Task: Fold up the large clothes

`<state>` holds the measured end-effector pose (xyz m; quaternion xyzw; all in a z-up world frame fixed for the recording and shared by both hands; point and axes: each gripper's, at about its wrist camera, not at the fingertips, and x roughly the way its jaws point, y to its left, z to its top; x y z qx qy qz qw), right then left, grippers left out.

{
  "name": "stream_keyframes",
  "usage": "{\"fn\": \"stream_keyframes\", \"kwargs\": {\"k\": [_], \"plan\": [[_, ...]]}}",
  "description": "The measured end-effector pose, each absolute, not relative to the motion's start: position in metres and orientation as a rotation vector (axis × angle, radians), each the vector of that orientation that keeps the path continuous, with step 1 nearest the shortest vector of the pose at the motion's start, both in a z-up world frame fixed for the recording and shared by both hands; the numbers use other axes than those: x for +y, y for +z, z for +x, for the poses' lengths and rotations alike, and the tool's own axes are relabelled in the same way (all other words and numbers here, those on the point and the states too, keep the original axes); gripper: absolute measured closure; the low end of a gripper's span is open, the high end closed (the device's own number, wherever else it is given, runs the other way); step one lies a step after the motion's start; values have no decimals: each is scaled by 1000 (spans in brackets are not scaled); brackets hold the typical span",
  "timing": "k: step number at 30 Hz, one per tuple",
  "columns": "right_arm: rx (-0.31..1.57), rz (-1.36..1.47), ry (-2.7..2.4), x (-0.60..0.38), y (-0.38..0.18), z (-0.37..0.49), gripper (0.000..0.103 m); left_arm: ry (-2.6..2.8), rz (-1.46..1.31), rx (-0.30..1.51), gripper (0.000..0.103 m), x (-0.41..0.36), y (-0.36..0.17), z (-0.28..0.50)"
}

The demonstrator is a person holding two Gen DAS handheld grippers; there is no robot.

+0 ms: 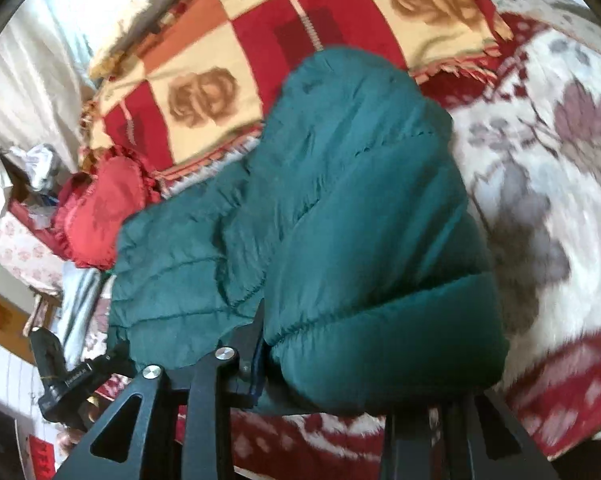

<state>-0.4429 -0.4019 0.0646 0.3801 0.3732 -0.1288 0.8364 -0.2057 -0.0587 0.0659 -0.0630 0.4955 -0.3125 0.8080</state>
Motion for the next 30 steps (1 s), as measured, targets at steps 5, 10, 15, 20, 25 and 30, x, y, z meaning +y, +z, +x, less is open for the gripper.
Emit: {"fn": "stream_keyframes", "kwargs": {"k": [5, 10, 15, 20, 25, 30], "plan": [[860, 778, -319, -404, 58, -452, 34, -624, -128, 1057, 42, -55, 62, -206], [864, 698, -359, -398, 81, -475, 34, -574, -55, 989, 40, -49, 81, -218], [821, 591, -380, -374, 109, -489, 33, -548, -1, 920, 40, -51, 102, -239], [762, 449, -372, -336, 138, -484, 32, -554, 40, 860, 40, -63, 119, -265], [723, 317, -388, -301, 158, -469, 21, -551, 76, 809, 40, -74, 129, -288], [699, 302, -387, -280, 163, -462, 21, -544, 118, 755, 40, -79, 135, -305]]}}
